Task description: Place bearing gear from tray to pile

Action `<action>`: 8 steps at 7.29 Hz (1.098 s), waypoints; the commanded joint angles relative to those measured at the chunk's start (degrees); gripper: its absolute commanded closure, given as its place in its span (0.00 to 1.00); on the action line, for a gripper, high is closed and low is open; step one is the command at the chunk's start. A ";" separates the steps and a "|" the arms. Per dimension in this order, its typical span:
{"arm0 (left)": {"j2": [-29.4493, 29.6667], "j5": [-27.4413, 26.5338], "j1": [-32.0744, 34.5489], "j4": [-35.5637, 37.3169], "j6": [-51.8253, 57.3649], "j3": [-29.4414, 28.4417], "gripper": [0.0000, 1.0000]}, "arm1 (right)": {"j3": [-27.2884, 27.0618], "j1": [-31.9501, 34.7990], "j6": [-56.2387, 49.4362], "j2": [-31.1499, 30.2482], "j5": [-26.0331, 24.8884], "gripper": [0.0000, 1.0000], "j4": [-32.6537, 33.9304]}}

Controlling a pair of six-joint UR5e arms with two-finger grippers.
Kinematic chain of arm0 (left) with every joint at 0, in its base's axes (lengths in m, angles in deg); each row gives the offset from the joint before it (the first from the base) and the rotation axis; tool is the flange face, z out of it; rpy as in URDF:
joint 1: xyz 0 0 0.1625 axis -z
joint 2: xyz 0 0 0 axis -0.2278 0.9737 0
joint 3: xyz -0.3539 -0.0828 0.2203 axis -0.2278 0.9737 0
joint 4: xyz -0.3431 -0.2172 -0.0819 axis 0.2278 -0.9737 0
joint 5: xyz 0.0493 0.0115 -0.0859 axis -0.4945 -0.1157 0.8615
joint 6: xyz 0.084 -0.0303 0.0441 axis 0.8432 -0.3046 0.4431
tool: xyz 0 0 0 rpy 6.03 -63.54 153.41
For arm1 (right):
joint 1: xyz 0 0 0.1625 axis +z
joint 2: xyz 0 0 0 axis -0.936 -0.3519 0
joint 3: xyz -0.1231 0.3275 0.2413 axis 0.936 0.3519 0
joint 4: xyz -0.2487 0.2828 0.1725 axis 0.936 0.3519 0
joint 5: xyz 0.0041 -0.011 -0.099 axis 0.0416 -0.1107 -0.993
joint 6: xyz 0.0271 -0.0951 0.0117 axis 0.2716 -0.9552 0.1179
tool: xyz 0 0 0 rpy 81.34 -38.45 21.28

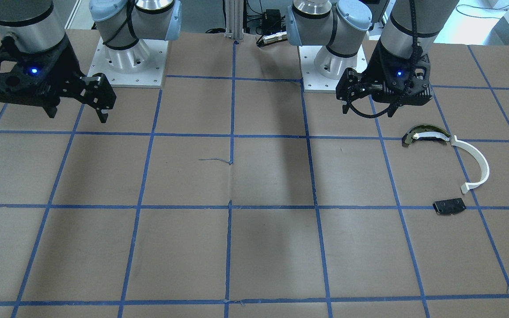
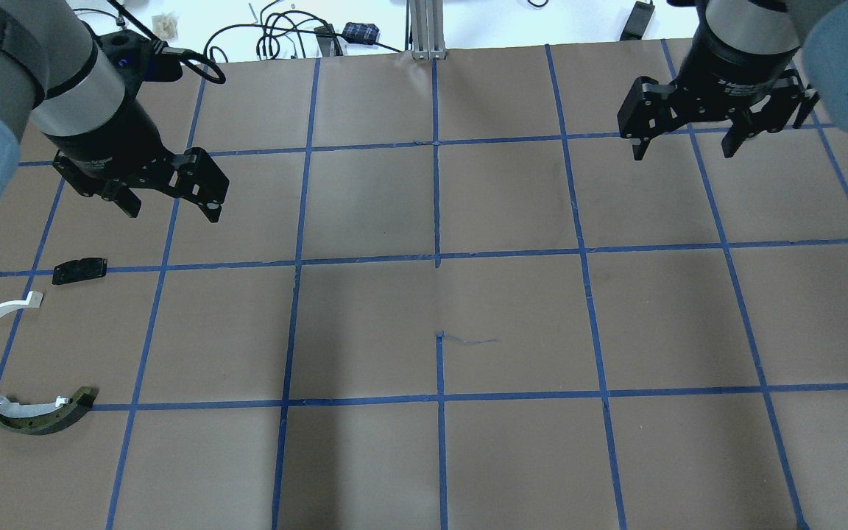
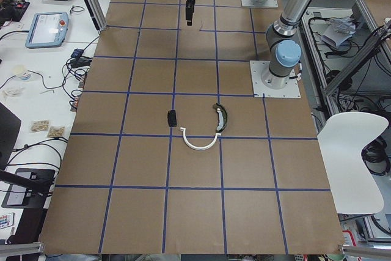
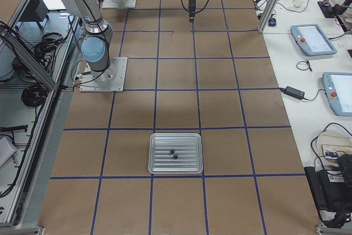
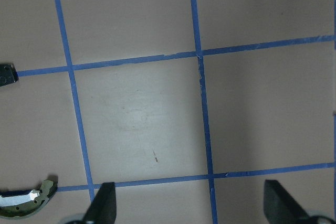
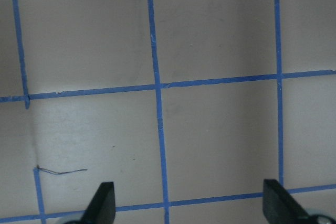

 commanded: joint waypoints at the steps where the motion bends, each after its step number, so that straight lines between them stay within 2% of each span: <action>1: 0.06 -0.08 0.00 0.04 -0.01 0.04 0.00 | -0.16 -13.30 -20.74 -0.38 -2.53 0.00 -0.81; 3: -0.03 -0.08 0.00 0.04 -0.10 0.04 0.00 | -2.70 -31.39 -51.83 2.41 -2.45 0.00 0.59; 5: 0.15 -0.17 0.26 0.04 -0.18 0.12 0.00 | -6.04 -41.63 -77.52 11.43 -1.92 0.00 18.44; 6: 0.06 -0.17 0.26 0.04 -0.18 0.04 0.00 | -7.53 -47.24 -81.13 16.79 -0.27 0.00 25.06; 7: 0.06 -0.08 0.35 0.04 -0.18 0.12 0.00 | -9.72 -53.22 -81.17 21.63 6.36 0.00 30.26; 8: 0.24 -0.26 0.35 0.04 -0.18 0.21 0.00 | -11.83 -56.06 -80.73 24.20 8.26 0.00 35.18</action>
